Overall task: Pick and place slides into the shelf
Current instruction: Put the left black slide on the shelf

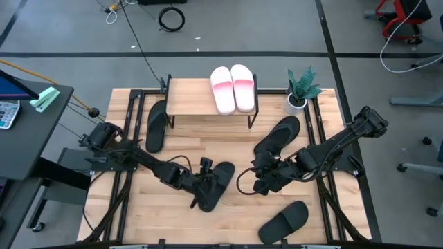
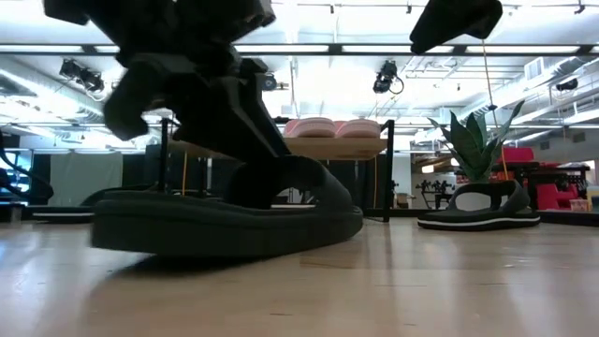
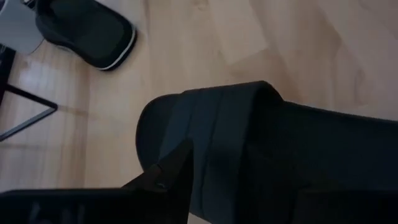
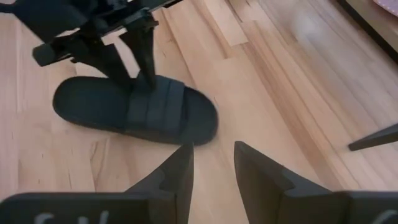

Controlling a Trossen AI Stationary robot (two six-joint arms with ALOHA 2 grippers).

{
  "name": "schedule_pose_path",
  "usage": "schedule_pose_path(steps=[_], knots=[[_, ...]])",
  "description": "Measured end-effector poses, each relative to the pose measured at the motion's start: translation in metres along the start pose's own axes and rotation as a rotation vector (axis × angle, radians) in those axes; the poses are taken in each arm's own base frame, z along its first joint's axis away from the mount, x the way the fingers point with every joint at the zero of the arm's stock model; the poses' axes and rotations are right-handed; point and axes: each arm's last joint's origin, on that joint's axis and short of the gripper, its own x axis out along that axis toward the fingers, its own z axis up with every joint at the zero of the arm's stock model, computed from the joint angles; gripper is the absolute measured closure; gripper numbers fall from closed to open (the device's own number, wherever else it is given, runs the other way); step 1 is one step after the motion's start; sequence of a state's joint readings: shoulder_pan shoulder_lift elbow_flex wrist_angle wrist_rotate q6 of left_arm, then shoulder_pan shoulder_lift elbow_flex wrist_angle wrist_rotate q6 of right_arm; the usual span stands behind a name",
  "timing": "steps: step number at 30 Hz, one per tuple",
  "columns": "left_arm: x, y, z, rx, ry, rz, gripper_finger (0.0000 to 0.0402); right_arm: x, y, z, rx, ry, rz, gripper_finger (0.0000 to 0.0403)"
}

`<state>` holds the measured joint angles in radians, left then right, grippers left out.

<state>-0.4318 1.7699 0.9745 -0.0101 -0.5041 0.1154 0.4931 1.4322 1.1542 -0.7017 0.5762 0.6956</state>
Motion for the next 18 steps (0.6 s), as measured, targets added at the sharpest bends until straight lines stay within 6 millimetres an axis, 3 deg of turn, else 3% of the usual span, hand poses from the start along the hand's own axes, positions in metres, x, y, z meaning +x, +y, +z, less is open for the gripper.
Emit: schedule_pose_path(steps=[9,13,18], knots=[[0.029,0.015,-0.013,-0.033,0.065,0.048,0.0251,0.0,0.0,0.001,0.0,-0.008,0.004,0.0282],[0.038,0.015,-0.018,-0.035,0.083,0.057,0.0271,0.0,0.001,0.001,-0.006,-0.014,0.006,0.0282],[0.032,0.01,-0.015,-0.017,0.071,0.137,0.0322,0.0,0.0,0.002,-0.009,-0.025,-0.007,0.0282]])
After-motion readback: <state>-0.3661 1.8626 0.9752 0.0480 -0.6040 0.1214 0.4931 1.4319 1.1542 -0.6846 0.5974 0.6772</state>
